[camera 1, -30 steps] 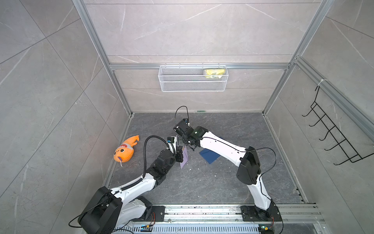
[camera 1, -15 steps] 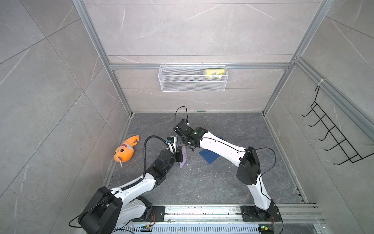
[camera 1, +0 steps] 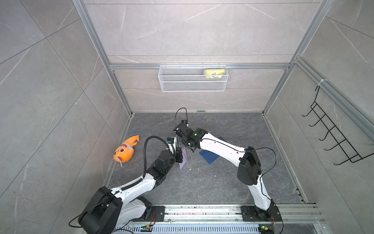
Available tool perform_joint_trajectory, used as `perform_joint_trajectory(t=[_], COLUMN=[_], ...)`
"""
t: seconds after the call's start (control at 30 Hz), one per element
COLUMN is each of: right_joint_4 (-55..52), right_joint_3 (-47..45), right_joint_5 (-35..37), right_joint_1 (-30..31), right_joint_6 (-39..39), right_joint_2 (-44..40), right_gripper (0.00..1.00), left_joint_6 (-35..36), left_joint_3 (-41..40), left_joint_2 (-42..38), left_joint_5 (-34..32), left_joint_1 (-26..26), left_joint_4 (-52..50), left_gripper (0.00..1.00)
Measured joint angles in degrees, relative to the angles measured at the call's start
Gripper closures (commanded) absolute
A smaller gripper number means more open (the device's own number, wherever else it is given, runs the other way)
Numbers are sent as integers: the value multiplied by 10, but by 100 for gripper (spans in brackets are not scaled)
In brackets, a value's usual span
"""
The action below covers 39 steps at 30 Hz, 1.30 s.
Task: Open the envelope
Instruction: Open the envelope flap on the envelope.
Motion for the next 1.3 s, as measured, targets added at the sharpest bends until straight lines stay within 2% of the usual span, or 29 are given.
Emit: perform_joint_trajectory(t=[1.3], right_joint_4=[45], right_joint_3=[-57], right_joint_5=[-26], right_joint_1=[-10], right_joint_6=[-24], right_joint_2=[-33], right_gripper=[97], left_joint_6=[1], left_joint_3=[0], left_joint_2=[0], left_joint_5=[1], left_joint_1=[-1], left_joint_4=[1], left_gripper=[100])
